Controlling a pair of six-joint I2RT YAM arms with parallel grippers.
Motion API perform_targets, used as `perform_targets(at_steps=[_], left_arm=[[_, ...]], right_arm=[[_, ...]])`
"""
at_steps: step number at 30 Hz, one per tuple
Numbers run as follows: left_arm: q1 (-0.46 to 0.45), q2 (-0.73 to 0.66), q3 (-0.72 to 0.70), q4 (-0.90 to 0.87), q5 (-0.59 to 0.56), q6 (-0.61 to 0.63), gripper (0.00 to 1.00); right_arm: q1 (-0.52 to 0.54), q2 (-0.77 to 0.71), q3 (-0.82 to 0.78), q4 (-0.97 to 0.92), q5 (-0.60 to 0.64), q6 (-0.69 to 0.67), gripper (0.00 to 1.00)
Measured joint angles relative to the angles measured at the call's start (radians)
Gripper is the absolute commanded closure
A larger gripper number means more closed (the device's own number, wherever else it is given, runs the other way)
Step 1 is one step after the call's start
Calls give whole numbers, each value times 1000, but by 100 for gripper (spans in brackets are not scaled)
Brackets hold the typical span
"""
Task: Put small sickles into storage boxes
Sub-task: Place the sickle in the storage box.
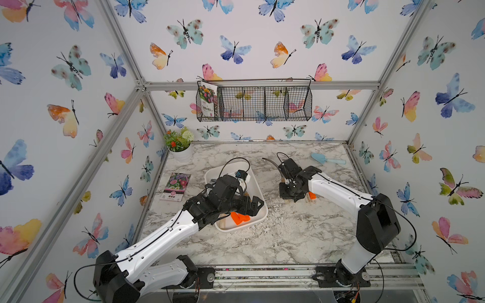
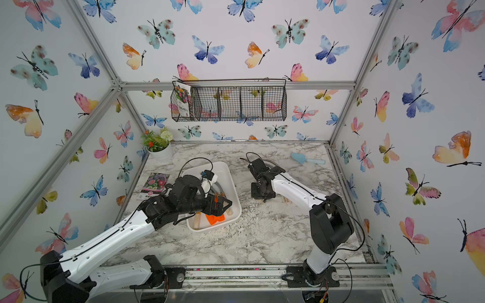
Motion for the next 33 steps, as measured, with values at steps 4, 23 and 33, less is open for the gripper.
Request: perform_targets(at_steps=[4, 23, 33], left_arm=[[0, -55, -18, -23, -21, -15, 2], [0, -316, -107, -157, -127, -114, 2], [0, -412, -145, -232, -159, -151, 2]], right_arm=[[65, 0, 52, -18, 14, 26, 99], [297, 134, 206, -65, 60, 110, 99], [355, 215, 232, -67, 60, 130, 99]])
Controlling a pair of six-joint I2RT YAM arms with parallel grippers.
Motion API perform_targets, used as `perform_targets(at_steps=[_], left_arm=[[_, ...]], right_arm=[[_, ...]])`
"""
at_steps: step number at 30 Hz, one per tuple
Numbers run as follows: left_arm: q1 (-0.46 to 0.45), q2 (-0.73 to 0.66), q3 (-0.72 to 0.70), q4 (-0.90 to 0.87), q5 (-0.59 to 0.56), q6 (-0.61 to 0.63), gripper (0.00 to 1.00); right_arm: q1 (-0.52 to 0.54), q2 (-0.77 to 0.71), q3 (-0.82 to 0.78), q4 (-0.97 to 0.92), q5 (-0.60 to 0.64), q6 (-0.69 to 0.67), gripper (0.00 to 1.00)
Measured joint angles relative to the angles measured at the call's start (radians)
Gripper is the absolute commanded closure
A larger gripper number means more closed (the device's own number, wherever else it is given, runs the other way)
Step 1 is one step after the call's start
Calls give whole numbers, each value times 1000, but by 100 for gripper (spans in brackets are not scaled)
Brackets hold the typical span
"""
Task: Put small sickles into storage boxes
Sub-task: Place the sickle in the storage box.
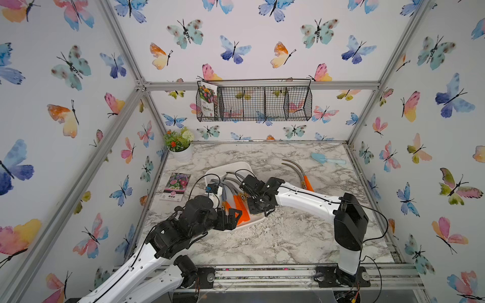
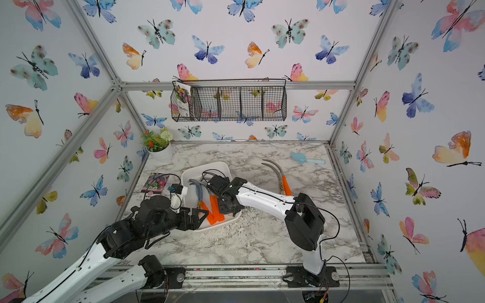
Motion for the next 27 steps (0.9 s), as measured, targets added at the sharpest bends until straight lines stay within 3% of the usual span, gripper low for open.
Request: perform_targets(at_steps=[5, 12, 15, 21, 27], left_arm=[[0, -27, -6, -21, -11, -10, 2], [0, -33, -6, -42, -21, -12, 2], [0, -26, -6, -43, -24, -8, 2], [0, 3, -4, -45, -29, 6, 2], [0, 35, 14, -44, -29, 11, 2]], right_arm=[[0, 31, 10, -5, 12, 3, 97], [0, 81, 32, -9, 41, 3, 86], [0, 105, 43, -13, 54, 2, 77], [0, 120, 73, -19, 74, -3, 48], [-1, 120, 92, -19, 83, -5, 33]])
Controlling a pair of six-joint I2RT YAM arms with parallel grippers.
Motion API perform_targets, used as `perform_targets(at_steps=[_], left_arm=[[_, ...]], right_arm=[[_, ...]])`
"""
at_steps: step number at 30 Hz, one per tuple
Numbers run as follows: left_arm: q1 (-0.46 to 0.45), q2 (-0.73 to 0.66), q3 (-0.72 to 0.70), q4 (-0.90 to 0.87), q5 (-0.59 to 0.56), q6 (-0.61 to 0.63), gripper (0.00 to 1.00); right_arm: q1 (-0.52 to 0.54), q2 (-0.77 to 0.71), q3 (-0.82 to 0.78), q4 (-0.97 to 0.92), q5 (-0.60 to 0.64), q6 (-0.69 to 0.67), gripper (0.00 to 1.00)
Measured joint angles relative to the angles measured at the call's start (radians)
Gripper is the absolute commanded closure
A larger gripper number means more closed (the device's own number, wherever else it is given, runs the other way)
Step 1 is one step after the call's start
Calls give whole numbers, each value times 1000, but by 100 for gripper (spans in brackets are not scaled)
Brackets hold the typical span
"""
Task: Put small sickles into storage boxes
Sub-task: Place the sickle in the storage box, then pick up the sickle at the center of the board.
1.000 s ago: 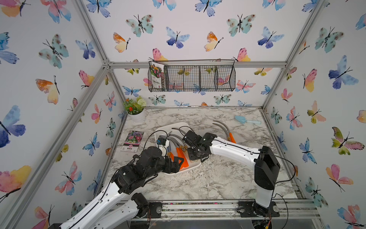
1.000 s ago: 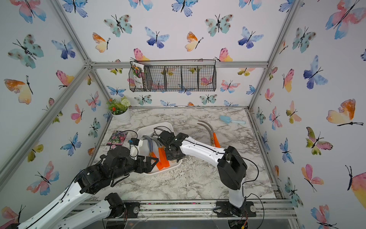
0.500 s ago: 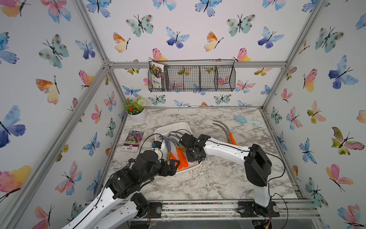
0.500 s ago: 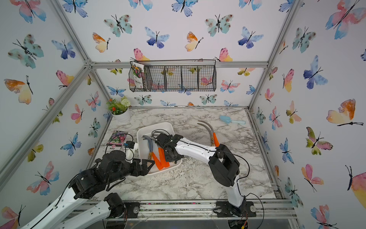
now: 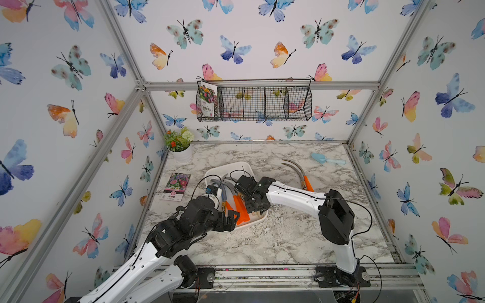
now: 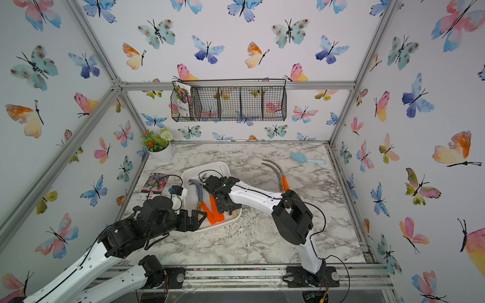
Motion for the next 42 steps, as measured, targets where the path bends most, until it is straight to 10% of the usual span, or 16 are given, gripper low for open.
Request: perform_targets(at_steps=[4, 42], left_arm=[[0, 20, 24, 10, 1, 0, 2], [0, 514, 147, 304, 219, 105, 2]], right_arm=[[-1, -3, 0, 3, 0, -5, 2], [-362, -245, -278, 46, 3, -119, 2]])
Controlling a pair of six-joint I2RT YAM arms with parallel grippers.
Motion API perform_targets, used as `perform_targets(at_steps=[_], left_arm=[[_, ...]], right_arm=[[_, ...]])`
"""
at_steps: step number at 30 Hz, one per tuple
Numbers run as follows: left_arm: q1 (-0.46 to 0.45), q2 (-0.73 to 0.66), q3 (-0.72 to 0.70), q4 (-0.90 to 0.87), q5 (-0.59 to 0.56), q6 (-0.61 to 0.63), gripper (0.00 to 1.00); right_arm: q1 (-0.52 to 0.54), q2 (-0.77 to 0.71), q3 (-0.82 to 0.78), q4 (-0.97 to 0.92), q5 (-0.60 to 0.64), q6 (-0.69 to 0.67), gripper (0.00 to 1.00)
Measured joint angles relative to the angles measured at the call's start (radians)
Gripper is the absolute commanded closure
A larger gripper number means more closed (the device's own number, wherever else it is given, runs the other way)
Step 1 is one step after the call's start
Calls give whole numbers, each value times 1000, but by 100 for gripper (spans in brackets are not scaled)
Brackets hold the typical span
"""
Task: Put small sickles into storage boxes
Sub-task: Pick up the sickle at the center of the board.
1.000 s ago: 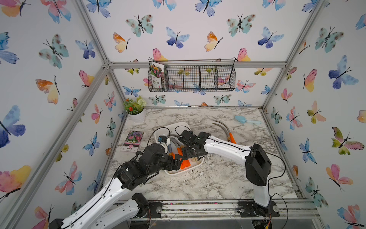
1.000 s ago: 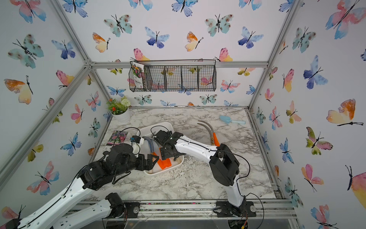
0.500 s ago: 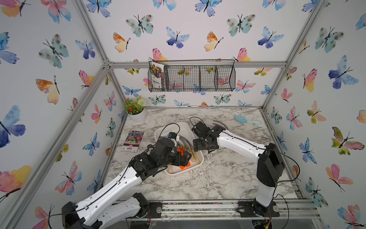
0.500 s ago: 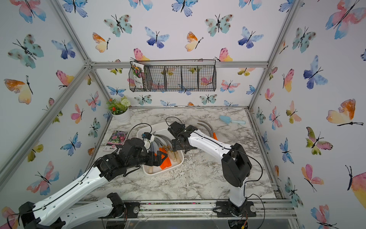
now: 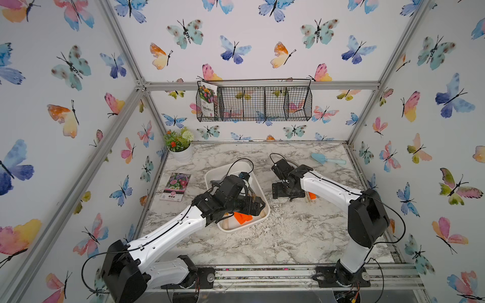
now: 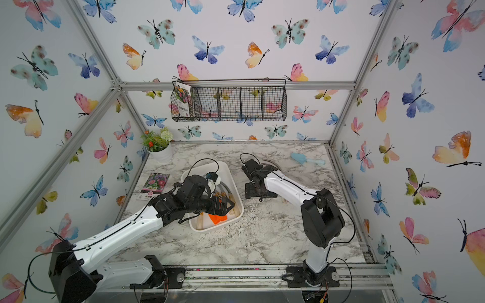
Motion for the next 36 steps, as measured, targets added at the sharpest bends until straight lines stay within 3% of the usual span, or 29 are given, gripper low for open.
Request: perform_targets(at_steps=[21, 31, 36], left_arm=[[0, 322, 157, 86, 161, 93, 2], [0, 428, 232, 89, 199, 119, 2], [2, 453, 254, 88, 211, 127, 2]], right_arm=[[-198, 7, -58, 51, -4, -98, 2], [-241, 87, -58, 97, -32, -135, 2], [-254, 114, -60, 124, -49, -145, 10]])
